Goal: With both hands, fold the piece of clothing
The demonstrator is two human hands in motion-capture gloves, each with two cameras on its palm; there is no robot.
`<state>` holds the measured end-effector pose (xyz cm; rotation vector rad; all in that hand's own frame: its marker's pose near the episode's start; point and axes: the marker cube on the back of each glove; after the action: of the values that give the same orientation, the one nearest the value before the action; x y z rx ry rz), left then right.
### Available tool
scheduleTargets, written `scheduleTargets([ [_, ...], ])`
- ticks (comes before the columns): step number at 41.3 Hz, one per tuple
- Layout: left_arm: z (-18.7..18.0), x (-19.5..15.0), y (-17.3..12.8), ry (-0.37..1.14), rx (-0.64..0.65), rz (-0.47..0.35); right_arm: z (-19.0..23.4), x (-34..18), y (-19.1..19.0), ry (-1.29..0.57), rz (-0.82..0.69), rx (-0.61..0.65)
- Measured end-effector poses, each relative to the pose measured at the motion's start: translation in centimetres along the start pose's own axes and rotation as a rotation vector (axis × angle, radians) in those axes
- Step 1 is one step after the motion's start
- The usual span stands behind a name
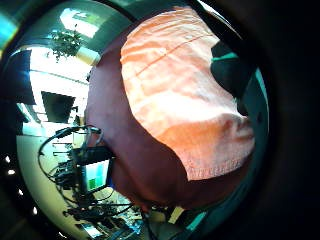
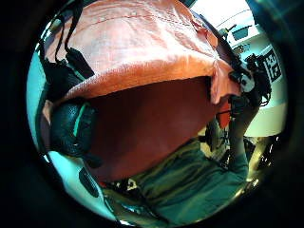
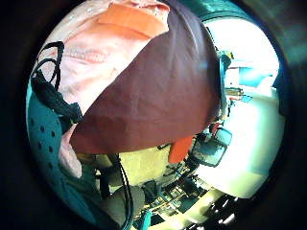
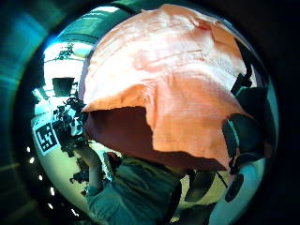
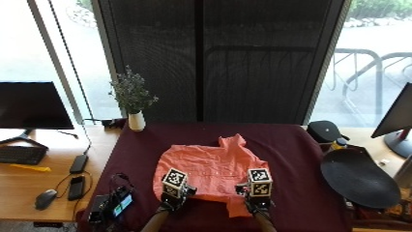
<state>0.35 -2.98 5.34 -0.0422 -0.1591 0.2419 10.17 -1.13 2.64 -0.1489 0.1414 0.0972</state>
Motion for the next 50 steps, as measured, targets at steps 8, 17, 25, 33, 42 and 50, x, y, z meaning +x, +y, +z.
scheduleTargets([
  [8,-5.1,-1.7,-3.2,-0.055,-0.048,0.023,-7.9,0.0,-2.2,0.001,-0.005,0.052],
  [17,-9.5,-5.5,-11.3,-0.057,-0.053,-0.108,-15.3,-0.9,-10.8,0.028,0.076,0.089],
  [25,-11.7,-7.1,-15.7,-0.118,-0.085,-0.321,-17.6,-2.2,-19.4,0.003,0.203,0.252],
  [33,-7.8,-9.1,-20.4,-0.196,0.025,-0.382,-17.4,-3.7,-24.6,0.028,0.192,0.368],
  [42,-2.9,-9.5,-20.3,-0.141,-0.216,-0.425,-14.3,-2.5,-29.0,0.082,0.246,0.451],
  [50,1.3,-7.6,-21.4,0.124,-0.250,-0.397,-11.0,-2.4,-28.7,0.049,0.266,0.420],
])
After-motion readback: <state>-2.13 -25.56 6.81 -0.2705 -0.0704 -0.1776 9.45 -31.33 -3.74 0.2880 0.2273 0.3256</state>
